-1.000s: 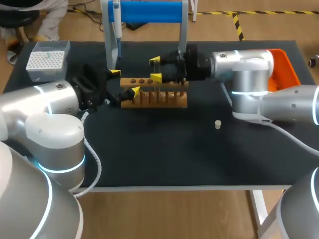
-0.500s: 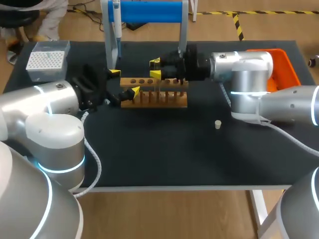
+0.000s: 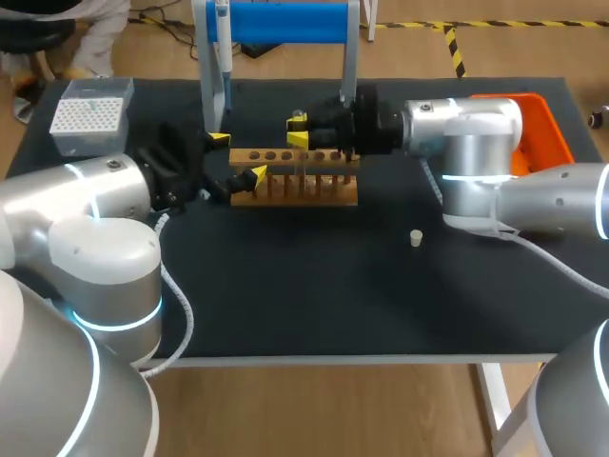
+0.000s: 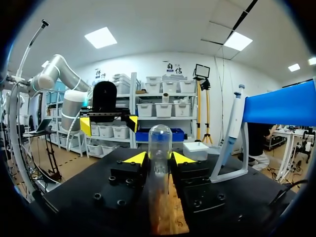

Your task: Invert the test tube, pick up the pipette, mount the tip to pipette, aspirate from beaker and dispense into the tube, eject the tip, return the pipette, and cap with the stopper.

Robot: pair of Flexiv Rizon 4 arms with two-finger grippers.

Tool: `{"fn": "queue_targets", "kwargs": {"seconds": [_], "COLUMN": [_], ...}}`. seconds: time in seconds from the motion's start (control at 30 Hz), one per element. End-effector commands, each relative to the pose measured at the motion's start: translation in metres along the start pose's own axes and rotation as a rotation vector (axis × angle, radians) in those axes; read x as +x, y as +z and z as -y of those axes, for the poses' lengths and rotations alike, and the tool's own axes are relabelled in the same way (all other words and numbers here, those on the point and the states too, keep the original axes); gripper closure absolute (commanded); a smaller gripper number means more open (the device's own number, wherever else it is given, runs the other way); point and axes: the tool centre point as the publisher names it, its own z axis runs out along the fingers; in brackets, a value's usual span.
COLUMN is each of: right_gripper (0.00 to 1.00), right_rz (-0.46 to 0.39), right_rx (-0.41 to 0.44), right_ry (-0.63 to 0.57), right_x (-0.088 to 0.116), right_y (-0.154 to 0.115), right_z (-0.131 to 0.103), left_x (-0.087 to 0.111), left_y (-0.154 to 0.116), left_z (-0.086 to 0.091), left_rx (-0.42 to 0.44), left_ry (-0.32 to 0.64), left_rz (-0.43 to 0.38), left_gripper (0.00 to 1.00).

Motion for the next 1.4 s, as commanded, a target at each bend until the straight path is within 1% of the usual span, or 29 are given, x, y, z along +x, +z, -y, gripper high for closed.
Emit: {"fn": "queue_targets", "kwargs": {"seconds": [0.03,0.07,0.13,0.2,0.67,0.93,1.4], "right_gripper": [0.76,0.8,0.95,1.0,1.0,1.0,1.0], "right_rz": [-0.009,-0.01,-0.013,-0.015,-0.018,-0.009,0.0], "right_rx": [-0.002,-0.003,-0.004,-0.004,-0.025,-0.033,-0.022], "right_ry": [0.001,0.001,0.001,0.0,0.008,0.0,-0.018], "right_x": [-0.001,-0.001,-0.001,-0.001,0.002,0.001,0.004], "right_y": [-0.002,-0.002,-0.002,-0.002,-0.005,-0.008,-0.009], "right_z": [0.0,0.0,0.0,0.0,-0.01,-0.02,-0.039], "left_x": [0.0,0.0,0.0,0.0,0.0,0.0,0.0], "left_y": [0.0,0.0,0.0,0.0,0.0,0.0,0.0], "left_z": [-0.002,-0.002,-0.002,-0.002,-0.002,-0.002,-0.002], "left_rx": [0.01,0.01,0.01,0.01,0.01,0.01,0.01], "left_ry": [0.0,0.0,0.0,0.0,0.0,0.0,0.0], "left_rz": [-0.002,-0.002,-0.002,-0.002,-0.002,-0.002,-0.002], "left_gripper": [0.0,0.0,0.0,0.0,0.0,0.0,0.0]}}
